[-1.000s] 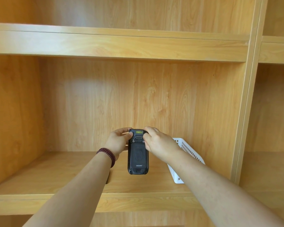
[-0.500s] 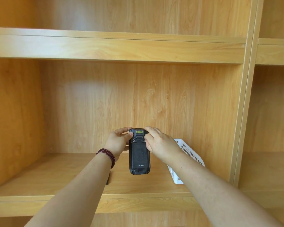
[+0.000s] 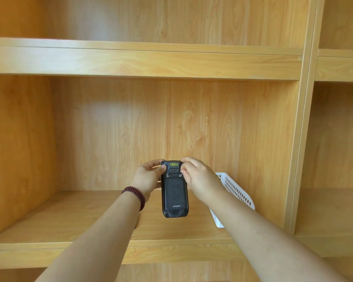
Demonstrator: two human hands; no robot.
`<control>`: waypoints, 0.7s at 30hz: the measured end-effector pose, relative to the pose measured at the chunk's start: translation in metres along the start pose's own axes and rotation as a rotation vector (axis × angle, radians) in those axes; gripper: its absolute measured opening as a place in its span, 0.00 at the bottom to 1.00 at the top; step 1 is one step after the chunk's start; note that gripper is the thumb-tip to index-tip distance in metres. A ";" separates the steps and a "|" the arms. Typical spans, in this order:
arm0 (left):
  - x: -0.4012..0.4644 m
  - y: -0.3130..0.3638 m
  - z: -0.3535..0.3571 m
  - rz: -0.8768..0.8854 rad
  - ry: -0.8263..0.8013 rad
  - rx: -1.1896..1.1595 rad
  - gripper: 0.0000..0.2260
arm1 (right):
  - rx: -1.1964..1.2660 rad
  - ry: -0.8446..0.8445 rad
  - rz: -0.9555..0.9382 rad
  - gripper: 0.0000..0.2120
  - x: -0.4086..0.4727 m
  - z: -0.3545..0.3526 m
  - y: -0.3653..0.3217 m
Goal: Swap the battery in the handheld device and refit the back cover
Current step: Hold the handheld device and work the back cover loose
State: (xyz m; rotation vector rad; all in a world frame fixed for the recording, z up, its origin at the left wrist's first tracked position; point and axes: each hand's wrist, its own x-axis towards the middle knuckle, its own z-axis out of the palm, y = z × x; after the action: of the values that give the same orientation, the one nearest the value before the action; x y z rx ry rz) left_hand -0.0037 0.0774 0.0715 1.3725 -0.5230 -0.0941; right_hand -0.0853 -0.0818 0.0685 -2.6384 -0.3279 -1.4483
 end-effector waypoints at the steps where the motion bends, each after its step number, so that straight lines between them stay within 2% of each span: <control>1: -0.001 0.000 0.000 0.003 0.001 -0.006 0.06 | 0.085 0.016 0.073 0.05 -0.001 -0.001 -0.002; 4: -0.001 0.004 -0.001 0.028 0.015 -0.013 0.05 | 0.302 0.071 0.324 0.04 -0.005 0.001 -0.011; 12: -0.006 0.005 0.005 0.069 0.048 -0.021 0.06 | 0.501 0.082 0.852 0.09 0.002 0.007 -0.034; 16: -0.007 0.002 0.009 0.099 0.060 -0.002 0.07 | 0.594 0.072 1.073 0.15 0.011 0.007 -0.034; 18: -0.008 0.001 0.010 0.109 0.065 0.017 0.08 | 0.629 0.061 1.157 0.14 0.014 0.005 -0.034; 21: -0.007 -0.001 0.010 0.104 0.067 0.021 0.08 | 0.667 0.042 1.187 0.12 0.016 0.006 -0.034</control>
State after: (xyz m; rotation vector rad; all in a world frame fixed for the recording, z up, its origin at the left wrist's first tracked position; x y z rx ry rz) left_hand -0.0141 0.0705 0.0698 1.3621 -0.5394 0.0423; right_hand -0.0805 -0.0458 0.0790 -1.6580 0.5784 -0.7564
